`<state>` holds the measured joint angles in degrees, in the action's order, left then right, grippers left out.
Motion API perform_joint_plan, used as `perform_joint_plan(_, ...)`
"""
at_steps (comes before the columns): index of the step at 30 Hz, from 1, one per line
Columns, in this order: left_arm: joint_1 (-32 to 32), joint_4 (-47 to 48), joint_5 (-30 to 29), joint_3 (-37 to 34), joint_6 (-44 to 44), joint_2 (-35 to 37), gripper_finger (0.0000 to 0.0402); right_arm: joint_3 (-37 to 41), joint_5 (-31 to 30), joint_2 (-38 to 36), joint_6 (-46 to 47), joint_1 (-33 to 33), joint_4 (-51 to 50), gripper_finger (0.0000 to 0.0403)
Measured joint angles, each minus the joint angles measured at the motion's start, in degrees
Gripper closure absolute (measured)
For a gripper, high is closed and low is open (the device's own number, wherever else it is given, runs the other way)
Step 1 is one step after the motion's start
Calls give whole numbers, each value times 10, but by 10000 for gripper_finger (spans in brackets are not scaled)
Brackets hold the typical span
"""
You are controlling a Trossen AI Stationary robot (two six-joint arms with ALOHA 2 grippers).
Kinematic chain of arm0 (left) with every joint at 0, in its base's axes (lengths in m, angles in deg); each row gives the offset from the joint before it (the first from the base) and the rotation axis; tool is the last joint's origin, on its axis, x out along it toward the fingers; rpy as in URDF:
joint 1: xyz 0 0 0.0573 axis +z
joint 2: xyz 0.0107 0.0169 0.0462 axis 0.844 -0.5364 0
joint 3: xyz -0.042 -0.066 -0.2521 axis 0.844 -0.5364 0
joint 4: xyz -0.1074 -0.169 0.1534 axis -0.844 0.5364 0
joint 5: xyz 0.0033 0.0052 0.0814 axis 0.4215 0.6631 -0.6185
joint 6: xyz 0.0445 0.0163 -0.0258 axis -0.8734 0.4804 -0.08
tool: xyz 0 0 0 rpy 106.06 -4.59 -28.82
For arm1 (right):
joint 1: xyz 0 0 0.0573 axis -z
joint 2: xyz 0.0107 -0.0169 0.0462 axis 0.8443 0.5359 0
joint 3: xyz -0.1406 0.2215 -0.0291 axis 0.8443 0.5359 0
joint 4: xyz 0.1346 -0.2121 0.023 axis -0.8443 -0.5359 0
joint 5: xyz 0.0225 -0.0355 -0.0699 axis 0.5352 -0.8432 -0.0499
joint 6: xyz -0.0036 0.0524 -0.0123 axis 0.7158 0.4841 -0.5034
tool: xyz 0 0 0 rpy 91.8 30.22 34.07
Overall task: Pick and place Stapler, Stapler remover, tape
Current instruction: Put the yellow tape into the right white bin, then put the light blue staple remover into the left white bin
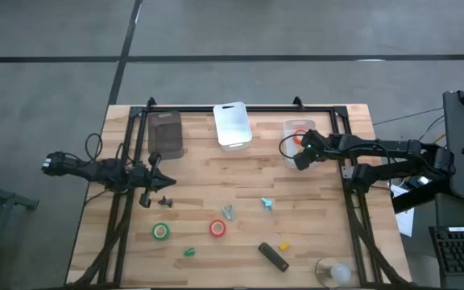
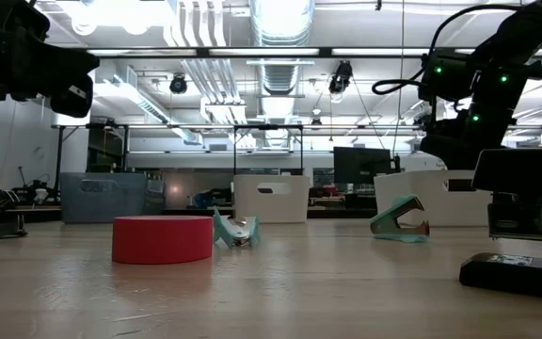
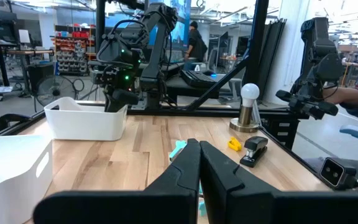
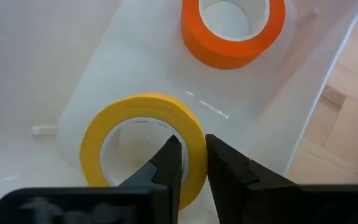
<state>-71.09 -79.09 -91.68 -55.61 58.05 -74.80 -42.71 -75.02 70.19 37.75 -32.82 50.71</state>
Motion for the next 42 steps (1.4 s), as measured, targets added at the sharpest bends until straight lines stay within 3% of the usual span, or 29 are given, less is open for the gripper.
perform_joint_plan(11,0,0,0,0,0,0,392,-12,-16,-1,-7,1,-1,261)
perform_joint_plan(21,0,0,0,0,0,0,392,-89,-12,-26,-39,-25,-5,243)
perform_joint_plan(30,0,0,0,0,0,0,392,-111,-8,-23,0,-159,4,258)
perform_joint_plan(38,0,0,0,0,0,0,392,-112,-12,3,24,-308,94,273)
perform_joint_plan(42,0,0,0,0,0,0,392,-113,-14,14,87,-362,126,281)
